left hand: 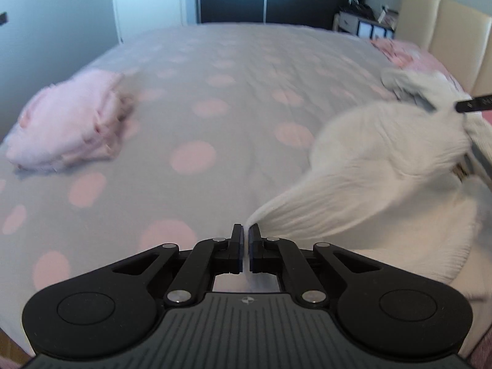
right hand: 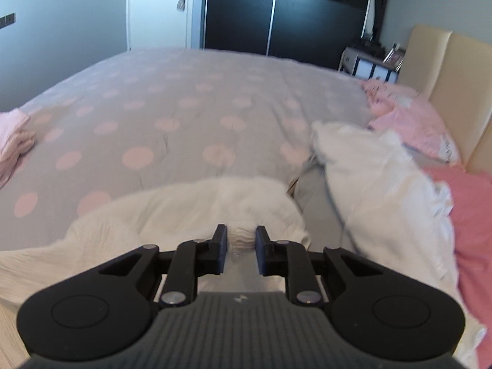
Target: Fold clothes
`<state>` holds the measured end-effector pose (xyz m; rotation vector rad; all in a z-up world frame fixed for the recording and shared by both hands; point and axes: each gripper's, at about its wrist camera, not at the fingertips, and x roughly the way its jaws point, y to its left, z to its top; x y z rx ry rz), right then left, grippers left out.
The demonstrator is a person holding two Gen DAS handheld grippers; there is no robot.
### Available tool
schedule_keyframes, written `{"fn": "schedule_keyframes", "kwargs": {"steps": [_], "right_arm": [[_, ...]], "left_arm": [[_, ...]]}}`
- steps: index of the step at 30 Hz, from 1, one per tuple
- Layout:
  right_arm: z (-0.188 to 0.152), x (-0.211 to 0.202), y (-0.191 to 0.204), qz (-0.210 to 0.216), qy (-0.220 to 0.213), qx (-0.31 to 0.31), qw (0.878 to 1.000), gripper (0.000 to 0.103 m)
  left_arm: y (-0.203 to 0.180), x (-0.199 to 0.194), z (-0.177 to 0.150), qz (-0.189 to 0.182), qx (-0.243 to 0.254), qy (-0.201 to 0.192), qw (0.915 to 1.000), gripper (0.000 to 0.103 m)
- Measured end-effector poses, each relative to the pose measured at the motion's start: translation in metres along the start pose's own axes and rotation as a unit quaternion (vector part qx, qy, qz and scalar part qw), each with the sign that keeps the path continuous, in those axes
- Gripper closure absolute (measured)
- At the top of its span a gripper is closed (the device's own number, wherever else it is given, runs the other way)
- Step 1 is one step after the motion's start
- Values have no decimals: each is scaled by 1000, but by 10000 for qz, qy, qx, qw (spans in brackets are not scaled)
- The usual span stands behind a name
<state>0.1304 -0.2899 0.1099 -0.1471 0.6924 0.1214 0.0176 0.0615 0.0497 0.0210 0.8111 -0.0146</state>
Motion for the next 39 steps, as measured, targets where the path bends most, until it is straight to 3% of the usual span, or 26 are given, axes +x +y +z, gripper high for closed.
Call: {"fn": "schedule_keyframes", "kwargs": {"steps": [8, 15, 20, 22, 25, 31, 39], "right_arm": [[63, -72, 12, -34, -870, 27, 9962, 82], [128, -124, 40, -65, -1692, 119, 9855, 82], [148, -143, 42, -153, -1969, 244, 9800, 82], [151, -148, 39, -183, -2002, 303, 9791, 82], [148, -153, 34, -235, -1980, 386, 9792, 82], [92, -145, 14, -430, -1518, 558, 9859, 82], [-19, -156, -7, -538, -752, 890, 9917, 82]], "left_arm": [[37, -34, 90, 395, 93, -1149, 9925, 102], [56, -101, 200, 911, 327, -2439, 9650, 102], [49, -143, 236, 935, 535, -2910, 9506, 102], [47, -146, 232, 860, 602, -2882, 9518, 102], [46, -130, 214, 523, 591, -2556, 9636, 102], [42, -96, 154, -351, 607, -1731, 9824, 102], [19, -80, 63, -1079, 1333, -552, 9836, 102]]}}
